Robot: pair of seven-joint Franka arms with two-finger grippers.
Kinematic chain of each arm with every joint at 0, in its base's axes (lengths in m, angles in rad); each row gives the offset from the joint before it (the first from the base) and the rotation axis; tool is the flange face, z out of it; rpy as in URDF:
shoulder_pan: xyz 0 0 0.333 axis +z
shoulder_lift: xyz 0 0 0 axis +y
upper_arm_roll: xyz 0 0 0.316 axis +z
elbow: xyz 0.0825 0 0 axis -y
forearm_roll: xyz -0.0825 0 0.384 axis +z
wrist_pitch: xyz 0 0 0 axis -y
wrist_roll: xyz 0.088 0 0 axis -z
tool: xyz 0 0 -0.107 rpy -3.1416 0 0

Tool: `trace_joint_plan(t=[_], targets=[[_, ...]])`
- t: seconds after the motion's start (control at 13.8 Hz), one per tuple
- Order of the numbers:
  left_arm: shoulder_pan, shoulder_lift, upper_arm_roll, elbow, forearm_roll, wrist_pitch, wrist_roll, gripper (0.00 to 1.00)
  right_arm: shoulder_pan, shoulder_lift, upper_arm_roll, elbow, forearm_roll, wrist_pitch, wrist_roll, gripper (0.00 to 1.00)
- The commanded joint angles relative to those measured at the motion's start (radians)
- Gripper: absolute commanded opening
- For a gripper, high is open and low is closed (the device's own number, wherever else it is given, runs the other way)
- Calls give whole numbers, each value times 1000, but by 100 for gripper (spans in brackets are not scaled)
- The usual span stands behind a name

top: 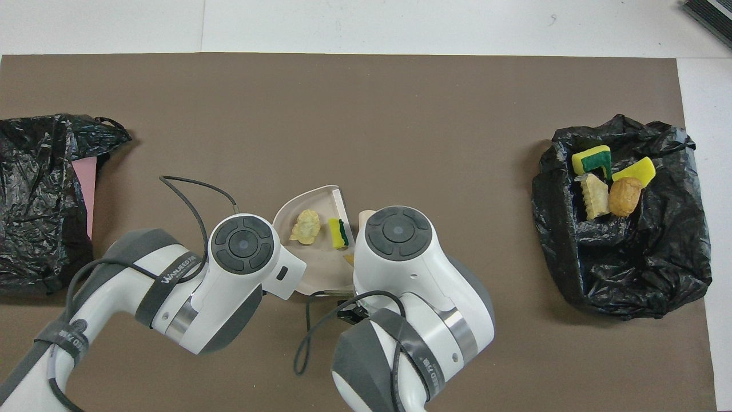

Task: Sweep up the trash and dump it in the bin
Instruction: 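Sweep the bread and sponges into the dustpan with the right gripper's brush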

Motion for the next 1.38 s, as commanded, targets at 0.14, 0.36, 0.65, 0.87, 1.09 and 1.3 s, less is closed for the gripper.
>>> trace_joint_plan(t=[0.14, 0.36, 0.65, 0.87, 1.09, 1.3], targets=[[-44, -24, 0, -23, -6, -22, 19, 0, 29, -18, 15, -43, 1, 86, -26, 0], [-61, -29, -1, -25, -6, -35, 5, 0, 101, -14, 15, -8, 15, 78, -60, 0], [-52, -30, -1, -31, -6, -19, 0, 0, 127, -7, 15, 68, 35, 46, -48, 0], [-38, -24, 0, -29, -6, -3, 10, 0, 115, -47, 9, 82, 36, -25, -45, 0], [49, -26, 0, -8, -6, 14, 106, 0, 80, -99, 6, 63, 33, -110, -41, 0], [142, -15, 0, 46, -8, 11, 221, 0, 64, -188, 8, -21, 30, -118, -17, 0]])
